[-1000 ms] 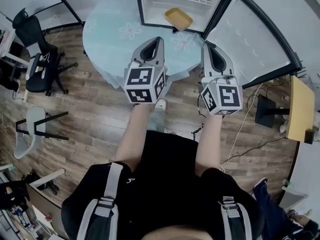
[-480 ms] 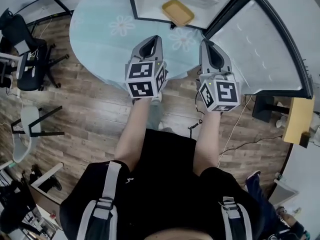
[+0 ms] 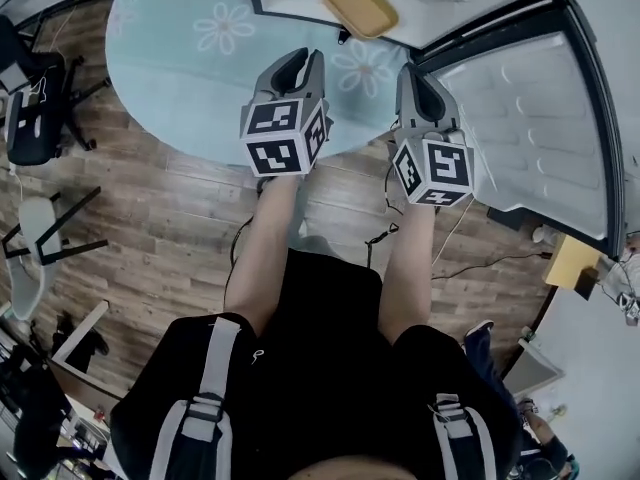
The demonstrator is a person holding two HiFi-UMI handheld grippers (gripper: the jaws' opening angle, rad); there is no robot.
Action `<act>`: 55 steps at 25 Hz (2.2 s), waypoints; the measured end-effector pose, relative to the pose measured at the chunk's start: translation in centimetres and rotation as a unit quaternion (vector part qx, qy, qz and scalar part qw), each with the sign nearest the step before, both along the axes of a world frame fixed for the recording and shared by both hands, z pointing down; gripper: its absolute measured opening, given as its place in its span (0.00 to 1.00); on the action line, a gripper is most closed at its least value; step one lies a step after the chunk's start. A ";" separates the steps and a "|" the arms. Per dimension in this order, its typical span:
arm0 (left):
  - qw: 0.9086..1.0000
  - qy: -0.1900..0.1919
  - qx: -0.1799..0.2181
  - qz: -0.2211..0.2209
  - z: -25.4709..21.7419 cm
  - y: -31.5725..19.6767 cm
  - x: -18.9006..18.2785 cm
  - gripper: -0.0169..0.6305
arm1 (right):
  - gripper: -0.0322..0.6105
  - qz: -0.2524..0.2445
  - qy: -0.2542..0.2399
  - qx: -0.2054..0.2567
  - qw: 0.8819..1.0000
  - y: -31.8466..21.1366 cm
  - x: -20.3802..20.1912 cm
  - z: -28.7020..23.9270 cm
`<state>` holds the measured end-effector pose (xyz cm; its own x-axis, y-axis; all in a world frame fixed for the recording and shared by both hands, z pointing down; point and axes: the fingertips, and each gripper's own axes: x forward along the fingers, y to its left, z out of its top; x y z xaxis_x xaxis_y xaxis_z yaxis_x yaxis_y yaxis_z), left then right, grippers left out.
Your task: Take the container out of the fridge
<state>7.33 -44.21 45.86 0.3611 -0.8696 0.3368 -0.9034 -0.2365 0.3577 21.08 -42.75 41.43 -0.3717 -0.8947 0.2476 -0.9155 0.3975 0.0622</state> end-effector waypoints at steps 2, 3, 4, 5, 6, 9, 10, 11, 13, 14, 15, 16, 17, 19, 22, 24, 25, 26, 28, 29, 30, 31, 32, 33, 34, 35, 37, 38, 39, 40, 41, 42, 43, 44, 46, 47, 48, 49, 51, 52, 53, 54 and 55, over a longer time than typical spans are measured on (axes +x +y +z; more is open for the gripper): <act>1.000 0.012 -0.006 -0.006 0.7 -1.1 0.5 0.13 | 0.06 0.002 0.026 -0.010 1.000 -1.6 0.6 1.0; 1.000 0.018 -0.008 -0.008 1.0 -1.6 0.6 0.13 | 0.06 0.005 0.036 -0.017 0.999 -2.4 0.7 1.6; 1.000 0.023 -0.012 -0.010 1.4 -2.0 0.5 0.13 | 0.06 0.008 0.042 -0.024 0.999 -3.2 0.7 2.2; 0.999 0.027 -0.015 -0.012 1.8 -2.5 0.4 0.13 | 0.06 0.010 0.046 -0.030 0.998 -3.9 0.7 2.7; 0.999 0.030 -0.020 -0.014 2.2 -2.9 0.2 0.13 | 0.06 0.012 0.048 -0.036 0.998 -4.5 0.5 3.2; 0.998 0.041 -0.033 -0.016 3.5 -3.9 0.3 0.13 | 0.06 0.013 0.049 -0.054 0.997 -6.2 0.5 4.5; 0.998 0.043 -0.036 -0.016 3.9 -4.1 0.4 0.13 | 0.07 0.012 0.051 -0.062 0.997 -6.7 0.6 4.9; 0.998 0.045 -0.039 -0.016 4.3 -4.5 0.5 0.13 | 0.14 0.009 0.055 -0.069 0.996 -7.2 0.5 5.4; 0.998 0.047 -0.043 -0.016 4.8 -5.3 0.6 0.13 | 0.14 0.004 0.073 -0.080 0.994 -8.3 0.3 6.2; 0.998 0.048 -0.045 -0.015 5.1 -5.7 0.8 0.13 | 0.14 0.003 0.085 -0.083 0.993 -8.8 0.3 6.5; 0.998 0.049 -0.046 -0.014 5.3 -6.1 1.2 0.13 | 0.14 0.002 0.097 -0.086 0.992 -9.4 0.3 6.7; 0.998 0.049 -0.046 -0.010 5.5 -6.6 1.5 0.13 | 0.14 0.003 0.106 -0.088 0.990 -9.9 0.4 6.9; 0.998 0.048 -0.047 -0.006 5.7 -7.0 1.7 0.13 | 0.14 0.004 0.113 -0.091 0.989 -10.5 0.5 7.2; 0.997 0.049 -0.055 -0.001 6.4 -7.5 1.9 0.16 | 0.14 0.005 0.122 -0.102 0.987 -11.5 0.3 8.0; 0.996 0.053 -0.068 0.002 7.3 -8.4 2.4 0.20 | 0.14 0.010 0.129 -0.119 0.984 -13.0 0.5 9.0; 0.996 0.055 -0.073 0.004 7.7 -9.1 2.9 0.20 | 0.14 0.015 0.141 -0.124 0.982 -14.0 1.1 9.3; 0.996 0.055 -0.075 0.004 7.9 -9.4 3.0 0.20 | 0.14 0.016 0.147 -0.127 0.981 -14.5 1.2 9.5; 0.996 0.055 -0.076 0.003 8.0 -9.8 3.1 0.20 | 0.14 0.016 0.152 -0.130 0.980 -15.0 1.2 9.8; 0.995 0.056 -0.082 -0.001 8.3 -10.5 3.1 0.20 | 0.14 0.014 0.160 -0.138 0.977 -16.1 1.2 10.2; 0.995 0.057 -0.085 -0.002 8.4 -10.8 3.2 0.20 | 0.14 0.014 0.162 -0.142 0.976 -16.6 1.2 10.5; 0.995 0.057 -0.088 -0.003 8.5 -11.1 3.4 0.20 | 0.14 0.014 0.164 -0.147 0.975 -17.0 1.3 10.8; 0.994 0.056 -0.090 -0.003 8.6 -11.3 3.6 0.20 | 0.14 0.015 0.165 -0.152 0.974 -17.4 1.4 11.0; 0.994 0.055 -0.092 -0.003 8.7 -11.6 3.8 0.20 | 0.14 0.016 0.167 -0.156 0.973 -17.7 1.5 11.3; 0.994 0.052 -0.095 -0.004 8.8 -11.8 3.9 0.20 | 0.14 0.017 0.170 -0.159 0.972 -18.1 1.7 11.5; 0.994 0.049 -0.099 -0.006 9.0 -11.9 4.0 0.20 | 0.14 0.018 0.174 -0.161 0.971 -18.5 1.8 11.6; 0.993 0.045 -0.105 -0.008 9.3 -12.1 4.1 0.20 | 0.14 0.018 0.178 -0.163 0.970 -18.8 1.8 11.8; 0.992 0.043 -0.118 -0.013 10.1 -12.3 4.1 0.20 | 0.14 0.016 0.185 -0.169 0.968 -19.4 1.9 12.3; 0.991 0.044 -0.124 -0.016 10.5 -12.4 4.2 0.20 | 0.14 0.014 0.186 -0.173 0.967 -19.7 1.8 12.5; 0.991 0.045 -0.127 -0.016 10.7 -12.5 4.4 0.20 | 0.14 0.010 0.185 -0.177 0.967 -20.0 1.8 12.8; 0.991 0.044 -0.128 -0.015 10.9 -12.7 4.7 0.20 | 0.14 0.007 0.183 -0.181 0.966 -20.3 1.9 13.0; 0.991 0.042 -0.127 -0.013 11.1 -12.9 5.0 0.20 | 0.14 0.006 0.181 -0.184 0.966 -20.5 2.0 13.2; 0.991 0.038 -0.126 -0.012 11.2 -13.1 5.3 0.20 | 0.14 0.005 0.180 -0.188 0.966 -20.7 2.2 13.4; 0.991 0.034 -0.126 -0.011 11.4 -13.2 5.5 0.20 | 0.14 0.004 0.181 -0.191 0.965 -20.9 2.3 13.6; 0.991 0.032 -0.129 -0.013 11.6 -13.3 5.6 0.20 | 0.14 0.003 0.183 -0.194 0.964 -21.1 2.5 13.8; 0.990 0.034 -0.139 -0.017 12.0 -13.4 5.6 0.20 | 0.14 -0.004 0.186 -0.204 0.961 -21.2 2.5 14.4; 0.989 0.035 -0.142 -0.018 12.3 -13.5 5.6 0.20 | 0.19 -0.010 0.186 -0.212 0.959 -21.2 2.5 14.9; 0.989 0.036 -0.144 -0.018 12.5 -13.6 5.7 0.20 | 0.23 -0.015 0.185 -0.221 0.957 -21.1 2.4 15.4; 0.989 0.036 -0.145 -0.017 12.6 -13.7 5.9 0.20 | 0.23 -0.019 0.185 -0.229 0.956 -21.0 2.4 15.8; 0.989 0.032 -0.141 -0.013 12.7 -14.0 6.2 0.20 | 0.23 -0.018 0.186 -0.236 0.954 -21.0 2.6 16.3; 0.990 0.026 -0.138 -0.010 12.7 -14.0 6.4 0.18 | 0.23 -0.016 0.186 -0.237 0.954 -21.1 2.6 16.4; 0.991 0.020 -0.135 -0.008 12.6 -14.1 6.6 0.16 | 0.23 -0.013 0.184 -0.237 0.954 -21.1 2.7 16.4; 0.991 0.017 -0.134 -0.007 12.6 -14.1 6.6 0.15 | 0.23 -0.011 0.183 -0.237 0.954 -21.1 2.7 16.3; 0.991 0.016 -0.134 -0.008 12.5 -14.0 6.6 0.16 | 0.22 -0.007 0.184 -0.237 0.954 -21.0 2.8 16.3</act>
<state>13.90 -58.26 58.39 0.3629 -0.7564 0.5442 -0.8932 -0.1160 0.4344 23.88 -63.78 57.71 -0.1935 -0.6449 0.7394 -0.8608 0.4732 0.1875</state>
